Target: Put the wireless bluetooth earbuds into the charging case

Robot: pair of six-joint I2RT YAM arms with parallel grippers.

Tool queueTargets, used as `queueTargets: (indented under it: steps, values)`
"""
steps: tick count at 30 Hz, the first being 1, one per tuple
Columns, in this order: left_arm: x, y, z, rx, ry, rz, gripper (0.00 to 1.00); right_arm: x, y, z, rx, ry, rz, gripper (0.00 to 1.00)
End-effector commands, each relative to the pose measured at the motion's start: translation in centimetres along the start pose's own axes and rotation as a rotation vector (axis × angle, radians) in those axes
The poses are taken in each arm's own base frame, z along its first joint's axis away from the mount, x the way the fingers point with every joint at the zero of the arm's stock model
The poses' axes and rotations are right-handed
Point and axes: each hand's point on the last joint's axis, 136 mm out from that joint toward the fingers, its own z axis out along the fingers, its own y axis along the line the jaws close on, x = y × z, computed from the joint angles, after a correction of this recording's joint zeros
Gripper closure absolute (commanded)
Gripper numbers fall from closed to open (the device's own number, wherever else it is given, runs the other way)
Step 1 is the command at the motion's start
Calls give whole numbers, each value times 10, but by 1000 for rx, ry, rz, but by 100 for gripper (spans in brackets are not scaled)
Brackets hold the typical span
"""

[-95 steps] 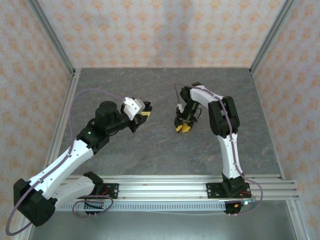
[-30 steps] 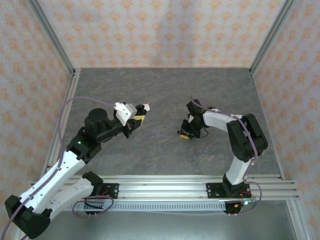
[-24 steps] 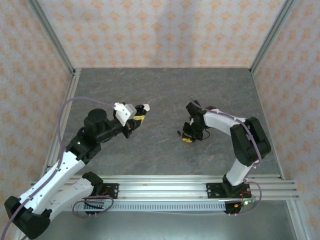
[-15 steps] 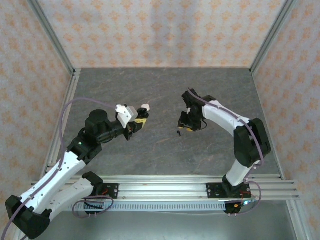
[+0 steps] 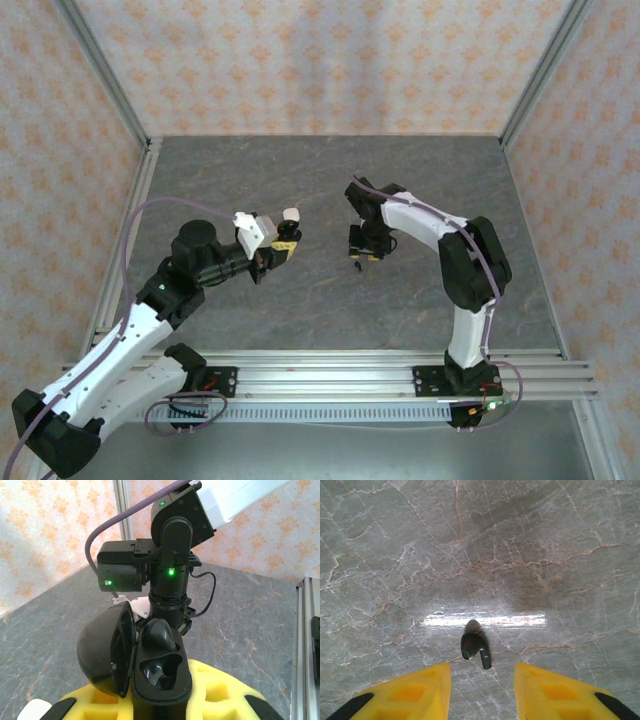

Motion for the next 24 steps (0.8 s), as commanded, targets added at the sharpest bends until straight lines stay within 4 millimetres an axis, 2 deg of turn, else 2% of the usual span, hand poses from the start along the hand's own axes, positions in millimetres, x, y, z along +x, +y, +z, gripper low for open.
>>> queueTargets:
  steps: [1,10,15,19,24]
  values:
    - [-13,5,-4,-27,-13,21,100,0,-4,1,54,10,-29,63]
    - [-8,7,-3,-41,1,23,100,7,7,19,66,49,-55,64]
    - [-7,10,-4,-58,4,22,100,7,2,29,93,63,-56,68]
    - [-5,17,-7,-112,0,20,100,10,-2,33,119,70,-62,76]
    - [-3,15,-8,-105,-15,24,100,12,-7,33,137,65,-62,87]
